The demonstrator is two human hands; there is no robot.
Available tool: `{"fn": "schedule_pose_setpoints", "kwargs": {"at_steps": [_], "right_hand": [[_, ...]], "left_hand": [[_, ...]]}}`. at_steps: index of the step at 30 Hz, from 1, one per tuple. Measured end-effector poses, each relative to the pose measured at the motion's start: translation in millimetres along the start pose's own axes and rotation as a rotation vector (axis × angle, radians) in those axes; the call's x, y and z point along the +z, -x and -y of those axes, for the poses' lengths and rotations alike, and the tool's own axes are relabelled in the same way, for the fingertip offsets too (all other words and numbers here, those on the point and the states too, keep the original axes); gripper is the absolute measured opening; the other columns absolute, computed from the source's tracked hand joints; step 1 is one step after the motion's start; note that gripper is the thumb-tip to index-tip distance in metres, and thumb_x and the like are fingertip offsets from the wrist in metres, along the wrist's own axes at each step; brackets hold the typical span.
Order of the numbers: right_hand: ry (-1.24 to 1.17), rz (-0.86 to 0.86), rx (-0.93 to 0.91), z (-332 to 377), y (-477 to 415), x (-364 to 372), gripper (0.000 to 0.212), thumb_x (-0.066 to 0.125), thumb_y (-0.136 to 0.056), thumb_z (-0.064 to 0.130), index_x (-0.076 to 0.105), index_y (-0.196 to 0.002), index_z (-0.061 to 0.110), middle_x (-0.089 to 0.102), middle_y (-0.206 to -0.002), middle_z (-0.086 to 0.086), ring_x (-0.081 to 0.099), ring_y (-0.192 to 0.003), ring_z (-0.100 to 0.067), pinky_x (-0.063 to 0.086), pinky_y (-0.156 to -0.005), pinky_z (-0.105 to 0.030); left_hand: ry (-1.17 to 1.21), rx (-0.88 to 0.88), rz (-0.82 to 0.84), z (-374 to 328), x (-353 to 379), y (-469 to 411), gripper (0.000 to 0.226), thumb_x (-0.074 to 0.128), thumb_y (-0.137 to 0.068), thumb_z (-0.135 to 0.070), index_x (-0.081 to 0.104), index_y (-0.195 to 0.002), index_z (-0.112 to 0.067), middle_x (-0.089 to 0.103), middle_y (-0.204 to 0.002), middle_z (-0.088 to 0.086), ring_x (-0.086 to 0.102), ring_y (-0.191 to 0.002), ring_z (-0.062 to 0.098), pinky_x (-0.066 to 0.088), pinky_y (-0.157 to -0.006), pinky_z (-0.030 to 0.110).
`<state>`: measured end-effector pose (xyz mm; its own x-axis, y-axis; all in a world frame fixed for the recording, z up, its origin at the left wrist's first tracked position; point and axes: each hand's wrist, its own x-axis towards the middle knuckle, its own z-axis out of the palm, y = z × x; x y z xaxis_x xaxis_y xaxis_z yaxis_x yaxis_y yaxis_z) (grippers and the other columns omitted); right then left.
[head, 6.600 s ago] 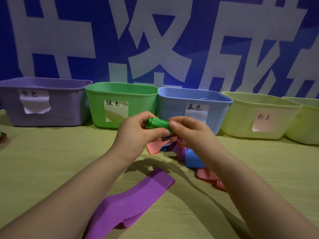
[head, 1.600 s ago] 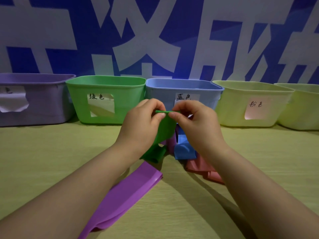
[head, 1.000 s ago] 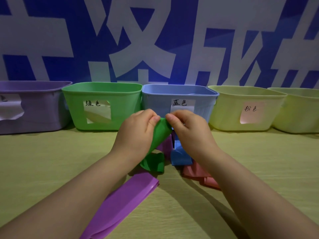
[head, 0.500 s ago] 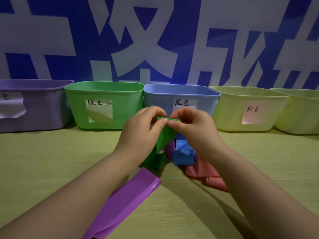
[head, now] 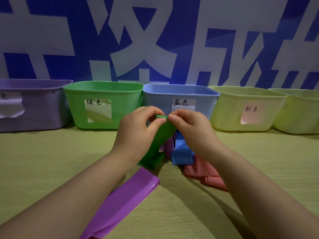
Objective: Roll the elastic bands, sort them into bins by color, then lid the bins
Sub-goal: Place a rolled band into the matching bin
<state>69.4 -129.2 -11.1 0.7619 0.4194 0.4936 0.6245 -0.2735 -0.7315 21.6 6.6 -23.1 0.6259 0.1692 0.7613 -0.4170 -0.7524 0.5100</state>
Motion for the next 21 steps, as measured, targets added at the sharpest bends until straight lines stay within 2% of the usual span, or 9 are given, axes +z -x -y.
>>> {"fn": "schedule_pose_setpoints", "kwargs": {"at_steps": [2,4,7,9,12,16,19,21], "right_hand": [[0.013,0.013,0.005,1.9,0.8,-1.2,0.026,0.05,-0.094,0.029,0.059,-0.069,0.027,0.058,-0.066,0.01,0.052,-0.066,-0.002,0.043,-0.068,-0.026],[-0.001,0.001,0.002,2.4,1.2,-1.3,0.025,0.051,-0.093,0.031,0.06,-0.07,0.027,0.058,-0.065,0.01,0.052,-0.065,-0.001,0.043,-0.067,-0.025],[-0.1,-0.024,-0.013,2.6,2.0,-0.5,0.004,0.063,-0.084,0.031,0.059,-0.084,0.031,0.059,-0.073,0.009,0.056,-0.07,-0.004,0.049,-0.071,-0.026],[-0.077,-0.036,-0.022,1.6,1.7,-0.7,0.013,0.07,-0.079,0.025,0.059,-0.085,0.029,0.06,-0.076,0.007,0.058,-0.073,-0.009,0.051,-0.075,-0.029],[-0.063,-0.069,-0.018,1.4,0.3,-0.7,0.017,0.07,-0.081,0.018,0.06,-0.074,0.03,0.061,-0.069,0.009,0.057,-0.067,-0.002,0.053,-0.074,-0.031],[-0.069,-0.092,-0.014,-0.5,0.1,-0.8,0.018,0.068,-0.082,0.019,0.06,-0.07,0.029,0.059,-0.063,0.01,0.055,-0.06,0.003,0.05,-0.067,-0.025],[-0.046,-0.086,-0.019,-0.4,0.4,-1.9,0.018,0.065,-0.085,0.02,0.06,-0.071,0.03,0.059,-0.065,0.01,0.054,-0.062,0.002,0.049,-0.067,-0.025],[-0.04,-0.077,-0.01,-0.3,0.6,-1.6,0.015,0.064,-0.085,0.021,0.061,-0.073,0.03,0.06,-0.07,0.008,0.054,-0.065,-0.002,0.048,-0.068,-0.026]], "left_hand": [[-0.011,0.008,-0.002,-0.3,0.3,0.0,0.004,0.064,-0.085,-0.019,0.067,-0.086,-0.019,0.054,-0.076,-0.018,0.052,-0.074,-0.002,0.038,-0.064,0.014],[-0.007,-0.002,0.01,-0.3,0.4,0.3,0.005,0.061,-0.087,-0.019,0.066,-0.087,-0.018,0.054,-0.075,-0.017,0.052,-0.068,0.0,0.039,-0.06,0.018],[-0.012,-0.017,0.013,1.2,-0.3,-1.1,0.006,0.06,-0.088,-0.018,0.065,-0.085,-0.02,0.054,-0.075,-0.016,0.052,-0.067,0.002,0.039,-0.059,0.017],[0.005,-0.039,0.013,1.6,-0.7,-1.8,0.01,0.059,-0.088,-0.018,0.062,-0.081,-0.024,0.055,-0.073,-0.016,0.052,-0.07,0.002,0.039,-0.061,0.016],[0.037,-0.056,0.043,1.1,-0.5,-1.5,0.012,0.057,-0.09,-0.02,0.063,-0.079,-0.022,0.057,-0.071,-0.012,0.052,-0.069,0.003,0.039,-0.062,0.021],[0.086,-0.067,0.06,-1.6,-1.3,-0.6,0.003,0.06,-0.088,-0.024,0.061,-0.085,-0.025,0.059,-0.078,-0.01,0.057,-0.074,0.011,0.047,-0.063,0.029],[0.095,-0.066,0.081,-3.4,-1.5,0.2,0.015,0.067,-0.082,-0.02,0.06,-0.093,-0.028,0.061,-0.084,-0.009,0.06,-0.078,0.01,0.052,-0.062,0.03],[0.069,-0.046,0.061,-3.5,-1.4,0.1,0.017,0.067,-0.081,-0.014,0.062,-0.091,-0.027,0.061,-0.084,-0.011,0.059,-0.079,0.009,0.052,-0.066,0.03]]}}
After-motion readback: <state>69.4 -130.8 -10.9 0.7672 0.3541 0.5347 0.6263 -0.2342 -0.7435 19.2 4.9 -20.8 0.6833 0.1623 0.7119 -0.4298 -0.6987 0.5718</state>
